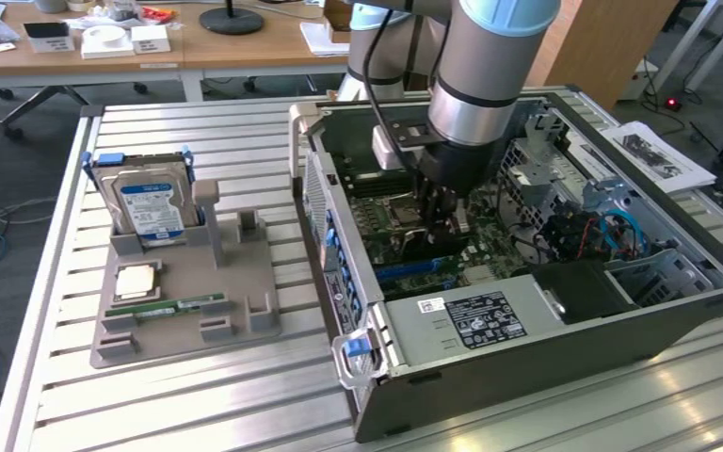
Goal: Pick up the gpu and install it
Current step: 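Insert the gpu into the slot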
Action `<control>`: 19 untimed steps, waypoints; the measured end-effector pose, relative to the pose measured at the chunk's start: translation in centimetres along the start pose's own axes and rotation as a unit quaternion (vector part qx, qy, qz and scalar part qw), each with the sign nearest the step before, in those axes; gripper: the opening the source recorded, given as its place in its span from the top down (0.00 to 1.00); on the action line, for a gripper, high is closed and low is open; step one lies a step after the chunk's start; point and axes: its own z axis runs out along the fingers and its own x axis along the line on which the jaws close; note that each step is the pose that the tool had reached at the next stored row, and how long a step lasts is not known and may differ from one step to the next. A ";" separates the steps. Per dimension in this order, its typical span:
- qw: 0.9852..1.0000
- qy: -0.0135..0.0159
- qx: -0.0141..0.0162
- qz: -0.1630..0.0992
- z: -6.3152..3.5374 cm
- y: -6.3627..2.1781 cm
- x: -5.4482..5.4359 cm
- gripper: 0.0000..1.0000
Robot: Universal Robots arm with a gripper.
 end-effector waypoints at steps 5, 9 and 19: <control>1.000 0.000 0.000 0.000 0.06 0.08 0.0 0.73; 1.000 0.000 0.000 0.000 0.24 0.10 0.0 0.73; 1.000 0.000 0.000 0.000 0.48 0.12 0.0 0.73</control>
